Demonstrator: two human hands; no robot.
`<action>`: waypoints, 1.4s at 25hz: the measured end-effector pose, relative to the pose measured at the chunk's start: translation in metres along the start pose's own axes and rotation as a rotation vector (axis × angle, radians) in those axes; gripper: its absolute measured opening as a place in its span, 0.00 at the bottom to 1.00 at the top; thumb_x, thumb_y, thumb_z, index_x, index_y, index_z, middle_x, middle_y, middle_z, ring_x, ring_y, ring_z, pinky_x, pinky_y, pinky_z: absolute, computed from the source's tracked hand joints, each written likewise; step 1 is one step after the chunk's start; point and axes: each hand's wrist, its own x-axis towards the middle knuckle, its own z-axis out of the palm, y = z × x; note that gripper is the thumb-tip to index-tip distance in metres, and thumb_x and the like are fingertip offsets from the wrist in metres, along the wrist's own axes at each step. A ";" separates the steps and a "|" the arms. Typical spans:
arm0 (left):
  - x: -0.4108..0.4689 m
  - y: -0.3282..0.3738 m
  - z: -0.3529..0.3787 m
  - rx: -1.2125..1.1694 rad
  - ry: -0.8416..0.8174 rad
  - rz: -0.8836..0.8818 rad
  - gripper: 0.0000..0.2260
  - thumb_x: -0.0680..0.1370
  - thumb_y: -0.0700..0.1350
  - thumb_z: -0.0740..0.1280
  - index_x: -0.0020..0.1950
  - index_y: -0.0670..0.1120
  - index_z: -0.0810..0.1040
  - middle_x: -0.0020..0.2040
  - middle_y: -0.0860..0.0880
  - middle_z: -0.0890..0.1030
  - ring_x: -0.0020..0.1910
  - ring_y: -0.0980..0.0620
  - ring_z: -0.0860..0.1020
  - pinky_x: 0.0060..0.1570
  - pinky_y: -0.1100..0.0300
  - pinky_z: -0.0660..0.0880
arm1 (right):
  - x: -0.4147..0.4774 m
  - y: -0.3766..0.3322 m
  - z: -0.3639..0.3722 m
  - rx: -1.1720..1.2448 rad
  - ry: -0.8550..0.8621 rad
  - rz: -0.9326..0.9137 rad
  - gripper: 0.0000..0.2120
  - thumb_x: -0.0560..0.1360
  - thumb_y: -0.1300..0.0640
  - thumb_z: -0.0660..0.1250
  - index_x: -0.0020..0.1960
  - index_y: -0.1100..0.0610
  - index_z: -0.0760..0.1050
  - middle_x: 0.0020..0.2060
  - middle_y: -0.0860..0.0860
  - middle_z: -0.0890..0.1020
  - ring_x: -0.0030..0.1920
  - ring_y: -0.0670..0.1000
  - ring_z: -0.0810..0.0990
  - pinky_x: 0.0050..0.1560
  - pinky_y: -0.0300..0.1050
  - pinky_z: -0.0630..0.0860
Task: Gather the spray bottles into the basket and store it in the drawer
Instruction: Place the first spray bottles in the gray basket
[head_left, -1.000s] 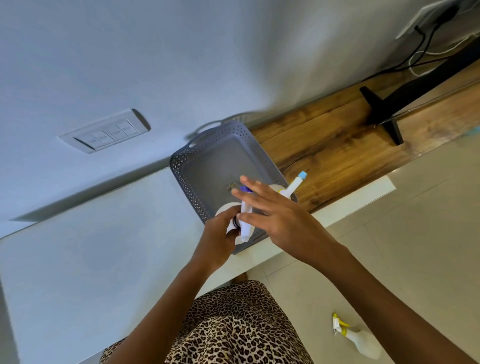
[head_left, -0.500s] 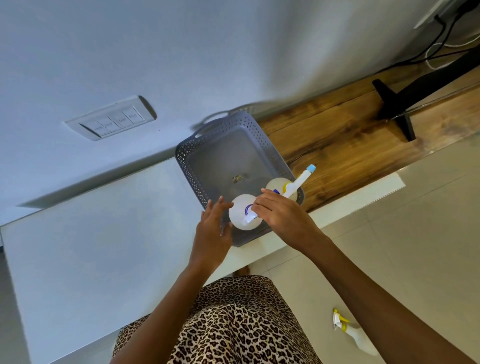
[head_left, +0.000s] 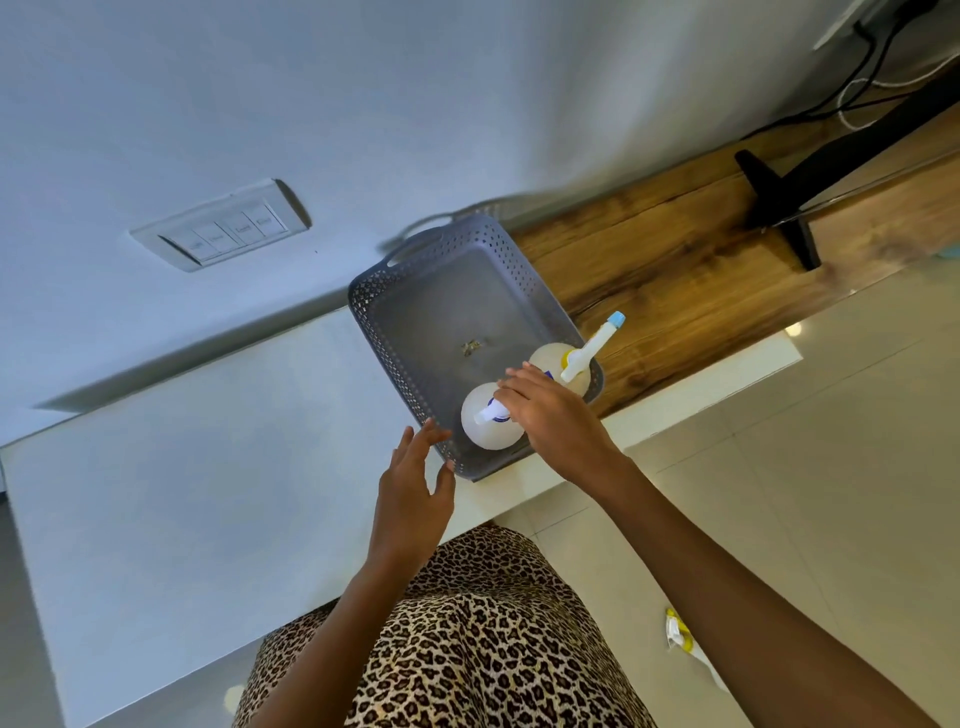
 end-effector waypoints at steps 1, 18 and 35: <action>-0.006 -0.001 -0.001 0.013 -0.003 0.011 0.15 0.76 0.39 0.62 0.61 0.52 0.71 0.72 0.50 0.66 0.74 0.50 0.56 0.70 0.50 0.58 | -0.004 -0.003 0.000 -0.006 0.009 0.003 0.22 0.58 0.68 0.79 0.51 0.66 0.80 0.50 0.62 0.84 0.53 0.62 0.82 0.53 0.58 0.80; -0.147 0.024 0.090 0.293 -0.387 0.449 0.15 0.76 0.38 0.62 0.61 0.49 0.71 0.70 0.46 0.68 0.71 0.47 0.63 0.69 0.51 0.63 | -0.270 -0.029 -0.002 0.200 0.348 0.682 0.14 0.74 0.65 0.65 0.60 0.63 0.75 0.62 0.59 0.77 0.67 0.57 0.70 0.68 0.48 0.67; -0.184 -0.110 0.497 0.793 -0.712 0.386 0.18 0.75 0.39 0.62 0.65 0.44 0.67 0.69 0.41 0.68 0.69 0.43 0.65 0.66 0.49 0.66 | -0.577 0.186 0.270 0.395 -0.335 0.988 0.17 0.78 0.61 0.58 0.67 0.59 0.68 0.63 0.59 0.74 0.64 0.59 0.71 0.62 0.53 0.71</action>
